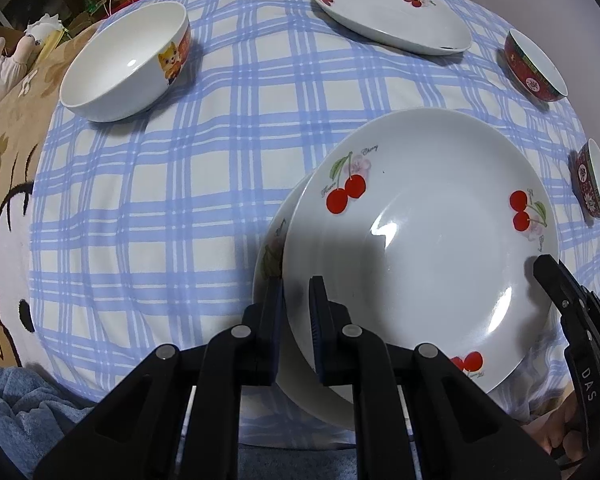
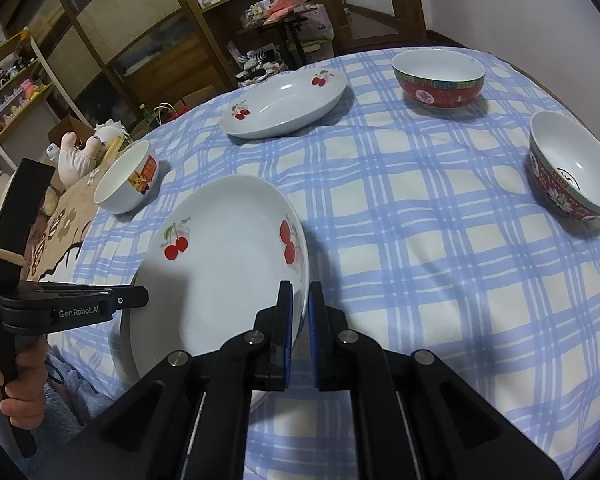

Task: Organize plates and bowls
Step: 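Lower the left gripper's plate onto the other plate and open it while the right gripper holds its plate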

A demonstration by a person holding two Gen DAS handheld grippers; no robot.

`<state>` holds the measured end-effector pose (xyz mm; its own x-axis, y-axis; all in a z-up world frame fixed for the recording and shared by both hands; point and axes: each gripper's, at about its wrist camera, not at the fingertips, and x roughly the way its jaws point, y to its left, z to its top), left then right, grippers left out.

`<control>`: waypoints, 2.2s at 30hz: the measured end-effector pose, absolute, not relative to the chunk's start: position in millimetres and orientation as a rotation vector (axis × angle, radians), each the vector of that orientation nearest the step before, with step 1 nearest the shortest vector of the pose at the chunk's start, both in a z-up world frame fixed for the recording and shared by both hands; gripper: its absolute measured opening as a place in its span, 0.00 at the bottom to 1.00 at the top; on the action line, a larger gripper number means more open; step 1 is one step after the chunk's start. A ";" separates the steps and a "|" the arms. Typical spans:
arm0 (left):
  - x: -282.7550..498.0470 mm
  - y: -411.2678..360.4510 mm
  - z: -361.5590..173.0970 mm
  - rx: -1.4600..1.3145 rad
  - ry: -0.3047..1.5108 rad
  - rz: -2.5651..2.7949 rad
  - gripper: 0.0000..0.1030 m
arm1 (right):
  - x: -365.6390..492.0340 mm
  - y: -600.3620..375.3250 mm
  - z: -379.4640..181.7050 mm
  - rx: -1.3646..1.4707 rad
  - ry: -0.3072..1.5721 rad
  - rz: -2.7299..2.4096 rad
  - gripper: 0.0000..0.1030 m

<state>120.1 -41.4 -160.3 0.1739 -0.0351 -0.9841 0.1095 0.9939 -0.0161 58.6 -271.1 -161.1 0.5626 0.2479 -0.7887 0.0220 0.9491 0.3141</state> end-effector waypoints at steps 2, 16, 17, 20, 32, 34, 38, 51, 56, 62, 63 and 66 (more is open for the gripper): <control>120.0 -40.3 -159.9 0.070 1.391 -0.104 0.12 | 58.9 -269.3 -160.8 0.293 0.969 0.130 0.08; 119.3 -43.9 -163.4 0.069 1.395 -0.109 0.14 | 60.0 -270.1 -162.4 0.292 0.978 0.121 0.08; 119.4 -43.1 -163.6 0.072 1.395 -0.110 0.14 | 60.1 -270.5 -162.8 0.293 0.979 0.120 0.08; 118.7 -44.5 -163.9 0.084 1.392 -0.109 0.15 | 59.7 -271.6 -164.3 0.299 0.984 0.113 0.08; 118.5 -45.1 -162.1 0.092 1.390 -0.111 0.15 | 59.7 -271.8 -164.0 0.302 0.985 0.112 0.08; 118.6 -45.6 -162.0 0.090 1.392 -0.111 0.15 | 60.0 -272.0 -164.0 0.301 0.985 0.111 0.08; 117.5 -44.8 -160.1 0.090 1.395 -0.110 0.16 | 58.9 -272.6 -163.1 0.302 0.982 0.107 0.08; 115.2 -40.0 -144.6 0.134 1.348 -0.062 0.19 | 59.0 -277.1 -159.3 0.315 0.968 0.103 0.08; 116.5 -38.4 -129.7 0.099 1.315 -0.104 0.23 | 59.8 -280.1 -157.9 0.326 0.962 0.098 0.08; 116.9 -38.3 -112.9 0.140 1.251 -0.121 0.36 | 57.6 -281.7 -151.9 0.335 0.938 0.094 0.08; 115.9 -46.1 -112.2 0.140 1.241 -0.122 0.39 | 57.5 -282.3 -150.7 0.337 0.933 0.093 0.08; 117.0 -48.7 -102.1 0.135 1.193 -0.127 0.55 | 58.3 -286.1 -146.3 0.344 0.920 0.089 0.11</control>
